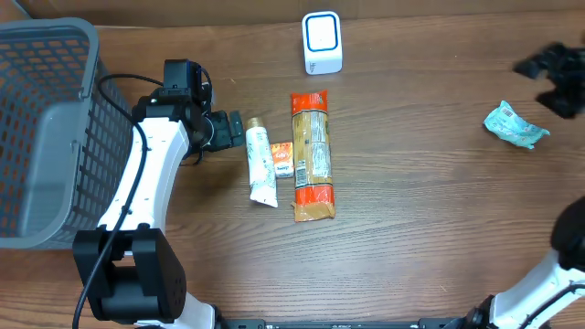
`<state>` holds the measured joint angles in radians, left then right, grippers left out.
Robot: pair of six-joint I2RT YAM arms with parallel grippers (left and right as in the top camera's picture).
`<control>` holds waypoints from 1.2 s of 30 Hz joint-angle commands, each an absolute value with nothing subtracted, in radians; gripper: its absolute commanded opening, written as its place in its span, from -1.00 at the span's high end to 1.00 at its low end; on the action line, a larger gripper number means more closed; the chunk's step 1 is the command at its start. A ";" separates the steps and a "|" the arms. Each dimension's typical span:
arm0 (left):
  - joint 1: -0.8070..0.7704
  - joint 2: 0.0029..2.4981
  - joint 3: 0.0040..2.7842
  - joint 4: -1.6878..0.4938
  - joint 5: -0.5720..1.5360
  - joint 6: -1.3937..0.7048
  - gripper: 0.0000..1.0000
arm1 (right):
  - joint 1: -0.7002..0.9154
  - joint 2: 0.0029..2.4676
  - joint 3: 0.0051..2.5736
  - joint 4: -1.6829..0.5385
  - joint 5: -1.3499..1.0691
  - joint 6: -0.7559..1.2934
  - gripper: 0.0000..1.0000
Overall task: Scan the item barcode
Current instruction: 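Reach the right gripper to the spaghetti pack and grasp it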
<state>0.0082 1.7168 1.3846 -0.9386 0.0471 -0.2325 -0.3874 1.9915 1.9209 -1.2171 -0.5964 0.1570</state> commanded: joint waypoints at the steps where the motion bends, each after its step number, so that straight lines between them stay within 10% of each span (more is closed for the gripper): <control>1: 0.006 1.708 1.396 -0.936 0.041 -0.214 -0.99 | -0.192 1.989 1.929 -1.219 -0.673 0.132 -0.92; 14: 0.006 1.708 1.396 -0.936 0.041 -0.214 -0.99 | 0.313 2.172 1.786 -1.050 -0.629 0.236 -0.62; 36: 0.006 1.708 1.396 -0.936 0.041 -0.214 -0.99 | 0.459 2.277 1.515 -0.608 -0.570 0.434 -0.43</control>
